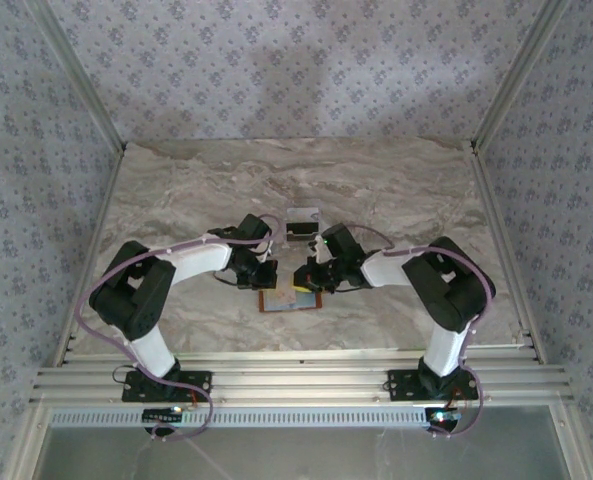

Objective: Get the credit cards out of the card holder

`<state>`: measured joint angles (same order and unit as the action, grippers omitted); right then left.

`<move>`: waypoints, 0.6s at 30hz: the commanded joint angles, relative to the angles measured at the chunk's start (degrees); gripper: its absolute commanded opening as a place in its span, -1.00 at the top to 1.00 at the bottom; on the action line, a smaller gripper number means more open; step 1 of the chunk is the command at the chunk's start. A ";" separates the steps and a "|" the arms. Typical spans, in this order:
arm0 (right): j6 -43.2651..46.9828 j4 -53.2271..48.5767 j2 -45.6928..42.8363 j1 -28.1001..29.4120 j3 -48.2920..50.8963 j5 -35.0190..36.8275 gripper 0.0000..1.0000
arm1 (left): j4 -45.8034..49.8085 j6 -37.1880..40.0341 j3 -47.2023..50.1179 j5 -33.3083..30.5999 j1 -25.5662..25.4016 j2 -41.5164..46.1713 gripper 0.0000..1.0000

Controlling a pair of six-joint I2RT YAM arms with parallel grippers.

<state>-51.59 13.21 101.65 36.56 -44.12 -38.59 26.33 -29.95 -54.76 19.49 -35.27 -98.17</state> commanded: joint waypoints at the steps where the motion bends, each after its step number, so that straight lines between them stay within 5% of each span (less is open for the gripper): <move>1: 2.30 -4.56 -2.29 -1.85 1.49 3.39 0.88 | 5.69 1.30 1.50 -5.60 0.07 -2.66 0.90; 18: 10.03 -19.31 -13.40 -3.68 -0.91 10.01 0.89 | 6.37 0.58 -0.80 -4.64 0.11 1.19 0.82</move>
<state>-45.30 0.67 91.00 33.23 -42.72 -32.62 27.73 -29.82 -55.24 18.28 -35.27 -97.69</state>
